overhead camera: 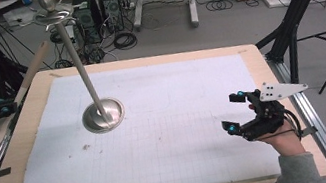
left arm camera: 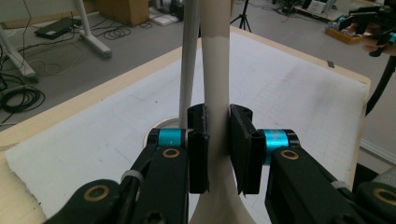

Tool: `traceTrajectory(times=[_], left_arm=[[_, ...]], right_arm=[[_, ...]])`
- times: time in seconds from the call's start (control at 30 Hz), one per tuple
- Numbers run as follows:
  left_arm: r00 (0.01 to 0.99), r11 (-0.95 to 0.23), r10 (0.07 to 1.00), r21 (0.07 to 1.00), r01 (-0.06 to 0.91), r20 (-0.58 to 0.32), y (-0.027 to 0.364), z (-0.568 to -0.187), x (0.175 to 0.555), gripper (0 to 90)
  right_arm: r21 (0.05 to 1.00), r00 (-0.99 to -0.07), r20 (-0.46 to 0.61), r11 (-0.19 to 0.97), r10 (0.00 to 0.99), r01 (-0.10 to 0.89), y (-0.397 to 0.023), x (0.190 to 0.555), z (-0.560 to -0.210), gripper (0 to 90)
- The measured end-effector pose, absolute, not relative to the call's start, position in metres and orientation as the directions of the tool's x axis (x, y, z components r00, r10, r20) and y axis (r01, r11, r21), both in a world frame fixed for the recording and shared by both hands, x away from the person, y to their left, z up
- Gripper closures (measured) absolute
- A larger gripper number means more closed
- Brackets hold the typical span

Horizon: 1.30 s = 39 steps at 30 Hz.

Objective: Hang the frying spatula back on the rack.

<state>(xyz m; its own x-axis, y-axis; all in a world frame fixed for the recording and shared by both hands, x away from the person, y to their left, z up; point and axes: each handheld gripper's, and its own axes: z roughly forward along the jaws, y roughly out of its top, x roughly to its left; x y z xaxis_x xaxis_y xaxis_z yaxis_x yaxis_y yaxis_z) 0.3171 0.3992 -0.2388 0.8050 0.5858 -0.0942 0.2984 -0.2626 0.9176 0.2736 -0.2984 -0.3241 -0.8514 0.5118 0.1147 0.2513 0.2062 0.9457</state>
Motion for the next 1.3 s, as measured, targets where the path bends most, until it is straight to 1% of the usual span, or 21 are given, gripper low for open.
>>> traceTrajectory(times=[0.1, 0.13, 0.2, 0.53, 0.8, 1.0, 1.17, 1.3], left_arm=[[0.801, -0.243, 0.591, 0.925, 0.293, -0.098, 0.405, -0.236, 0.315, 77.5], [0.799, -0.229, 0.591, 0.926, 0.299, -0.112, 0.406, -0.235, 0.315, 77.5], [0.798, -0.224, 0.592, 0.929, 0.294, -0.110, 0.408, -0.232, 0.314, 77.5], [0.793, -0.236, 0.602, 0.926, 0.295, -0.099, 0.414, -0.223, 0.312, 77.5], [0.804, -0.190, 0.581, 0.940, 0.284, -0.125, 0.419, -0.219, 0.310, 77.5], [0.795, -0.174, 0.592, 0.943, 0.284, -0.130, 0.423, -0.217, 0.310, 77.5], [0.806, -0.101, 0.569, 0.959, 0.265, -0.162, 0.424, -0.216, 0.311, 77.5], [0.798, -0.112, 0.581, 0.955, 0.276, -0.163, 0.424, -0.217, 0.314, 77.5]], right_arm=[[0.950, -0.857, 0.087, 0.217, 0.508, 0.225, -0.298, 0.272, -0.320, 2.4], [0.950, -0.859, 0.088, 0.217, 0.505, 0.224, -0.298, 0.271, -0.319, 2.4], [0.950, -0.860, 0.086, 0.218, 0.503, 0.223, -0.297, 0.271, -0.319, 2.5], [0.951, -0.861, 0.091, 0.212, 0.500, 0.223, -0.299, 0.271, -0.319, 2.5], [0.952, -0.858, 0.096, 0.204, 0.504, 0.226, -0.300, 0.271, -0.319, 2.5], [0.953, -0.859, 0.089, 0.207, 0.504, 0.220, -0.300, 0.271, -0.318, 2.5], [0.950, -0.856, 0.085, 0.217, 0.511, 0.224, -0.300, 0.271, -0.317, 2.4], [0.948, -0.859, 0.081, 0.226, 0.506, 0.223, -0.297, 0.269, -0.316, 2.4]])
